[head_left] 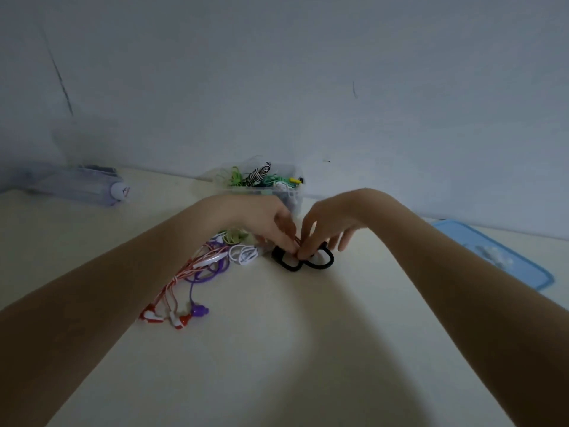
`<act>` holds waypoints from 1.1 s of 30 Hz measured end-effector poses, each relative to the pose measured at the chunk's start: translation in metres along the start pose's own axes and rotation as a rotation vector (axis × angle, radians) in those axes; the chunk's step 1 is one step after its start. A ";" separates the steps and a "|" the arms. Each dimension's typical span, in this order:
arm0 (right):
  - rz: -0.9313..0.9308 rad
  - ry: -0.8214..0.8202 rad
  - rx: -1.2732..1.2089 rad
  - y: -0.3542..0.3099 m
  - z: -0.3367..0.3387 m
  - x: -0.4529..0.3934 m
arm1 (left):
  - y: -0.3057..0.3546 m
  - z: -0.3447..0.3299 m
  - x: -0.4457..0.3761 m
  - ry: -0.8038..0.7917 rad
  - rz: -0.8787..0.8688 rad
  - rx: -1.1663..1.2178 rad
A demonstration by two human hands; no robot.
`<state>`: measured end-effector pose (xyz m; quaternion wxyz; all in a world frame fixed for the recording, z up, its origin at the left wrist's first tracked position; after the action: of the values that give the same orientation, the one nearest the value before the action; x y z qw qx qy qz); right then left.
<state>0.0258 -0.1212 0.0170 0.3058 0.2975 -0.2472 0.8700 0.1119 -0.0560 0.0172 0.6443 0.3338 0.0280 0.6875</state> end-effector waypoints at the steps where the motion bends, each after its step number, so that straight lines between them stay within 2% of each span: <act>1: 0.021 -0.004 -0.025 0.001 -0.005 0.000 | 0.000 -0.005 -0.003 -0.035 0.024 -0.053; 3: 0.080 0.066 -0.078 0.006 -0.009 0.005 | 0.006 -0.011 -0.009 -0.041 0.037 -0.175; 5: 0.110 0.177 -0.131 0.010 -0.004 0.009 | 0.008 -0.009 -0.008 -0.006 0.062 -0.177; 8: 0.154 0.289 -0.242 0.021 0.007 0.027 | 0.015 -0.002 -0.003 0.051 0.028 -0.078; 14: 0.104 0.534 -0.438 0.060 0.029 0.063 | 0.022 0.024 -0.003 0.349 -0.078 0.212; 17: 0.017 0.570 -0.370 0.079 0.028 0.077 | 0.039 0.029 -0.010 0.476 -0.118 0.252; 20: -0.058 0.531 -0.285 0.101 0.020 0.082 | 0.061 0.026 -0.022 0.547 -0.159 0.238; 22: -0.057 0.500 -0.313 0.116 0.012 0.082 | 0.075 0.017 -0.034 0.520 -0.162 0.205; 25: -0.061 0.464 -0.399 0.141 0.001 0.078 | 0.090 -0.008 -0.064 0.296 -0.083 0.162; 27: -0.078 0.382 -0.429 0.149 -0.007 0.075 | 0.092 -0.025 -0.079 0.181 -0.022 0.140; 30: -0.026 0.268 -0.497 0.158 -0.014 0.073 | 0.096 -0.036 -0.090 0.170 -0.004 0.136; 31: -0.010 0.307 -0.503 0.161 -0.010 0.075 | 0.095 -0.037 -0.091 0.165 -0.008 0.184; 33: -0.034 0.487 -0.485 0.175 0.005 0.084 | 0.098 -0.038 -0.095 0.155 -0.038 0.293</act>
<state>-0.1445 -0.2126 0.0330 0.4323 0.0038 -0.3614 0.8261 0.0029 -0.1429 -0.0065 0.5975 0.3697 0.1840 0.6874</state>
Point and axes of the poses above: each hand's wrist, its own x-axis away from the middle knuckle, its own z-axis out of the back of the hand, y = z × x, the point moved 5 cm from there along -x, towards the middle knuckle, and after that the axes turned 14 degrees about -y, right-handed, at the moved point
